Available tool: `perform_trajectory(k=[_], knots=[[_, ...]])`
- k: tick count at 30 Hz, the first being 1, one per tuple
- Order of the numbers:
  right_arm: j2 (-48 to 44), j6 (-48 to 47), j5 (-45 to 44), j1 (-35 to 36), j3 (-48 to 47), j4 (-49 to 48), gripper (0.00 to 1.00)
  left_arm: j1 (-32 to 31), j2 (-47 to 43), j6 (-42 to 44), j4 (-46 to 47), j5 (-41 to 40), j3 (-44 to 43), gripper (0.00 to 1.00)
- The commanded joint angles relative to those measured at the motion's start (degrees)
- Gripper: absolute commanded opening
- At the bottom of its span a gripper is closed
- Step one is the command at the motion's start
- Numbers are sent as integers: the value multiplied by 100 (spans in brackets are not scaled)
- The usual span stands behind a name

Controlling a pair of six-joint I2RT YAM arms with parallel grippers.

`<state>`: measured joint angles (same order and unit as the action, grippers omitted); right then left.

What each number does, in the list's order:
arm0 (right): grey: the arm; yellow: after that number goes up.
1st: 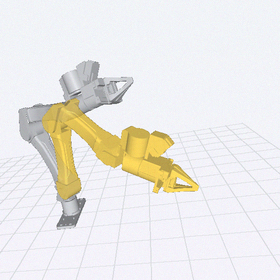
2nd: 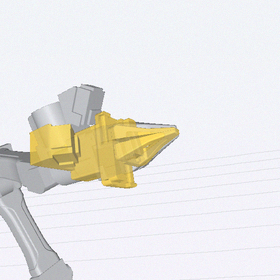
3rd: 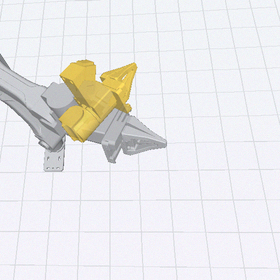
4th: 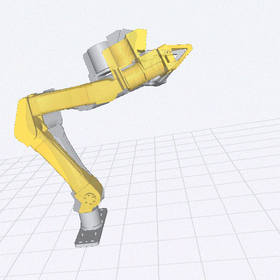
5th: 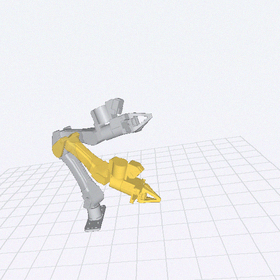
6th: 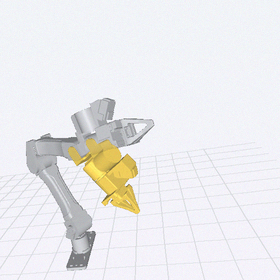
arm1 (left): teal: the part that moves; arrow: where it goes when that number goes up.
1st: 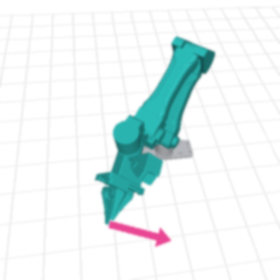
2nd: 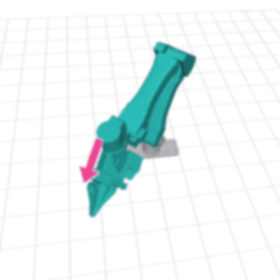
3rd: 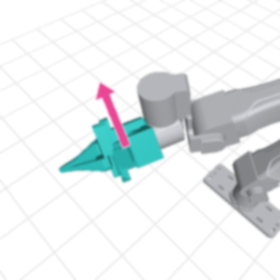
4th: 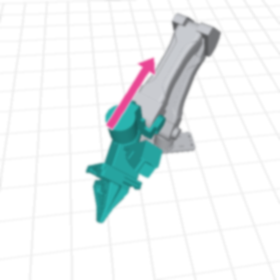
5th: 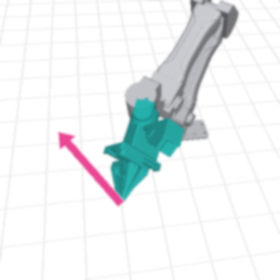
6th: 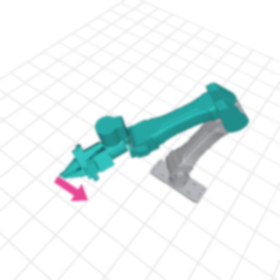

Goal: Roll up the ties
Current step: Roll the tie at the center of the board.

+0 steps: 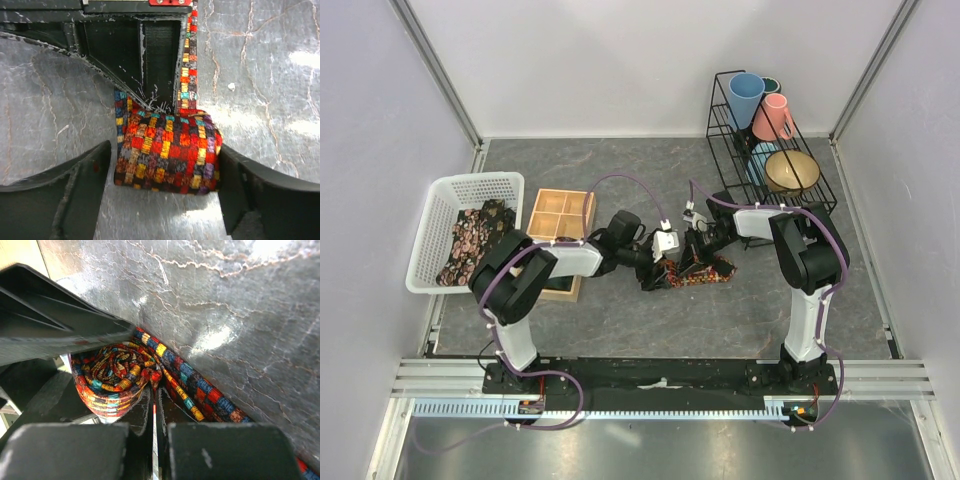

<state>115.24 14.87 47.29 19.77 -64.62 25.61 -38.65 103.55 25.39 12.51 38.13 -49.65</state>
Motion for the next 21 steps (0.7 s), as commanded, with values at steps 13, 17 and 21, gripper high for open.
perform_trajectory(k=[13,17,21], knots=[[122,-459,-1187,53,-59,-39,0,-160,237,18,-994,-428,-730,29],[-185,-643,-976,44,-349,339,12,-222,35,205,-2050,-738,-950,15],[-432,-696,-748,-52,-481,612,33,-651,226,458,-2885,-1534,-1494,10]])
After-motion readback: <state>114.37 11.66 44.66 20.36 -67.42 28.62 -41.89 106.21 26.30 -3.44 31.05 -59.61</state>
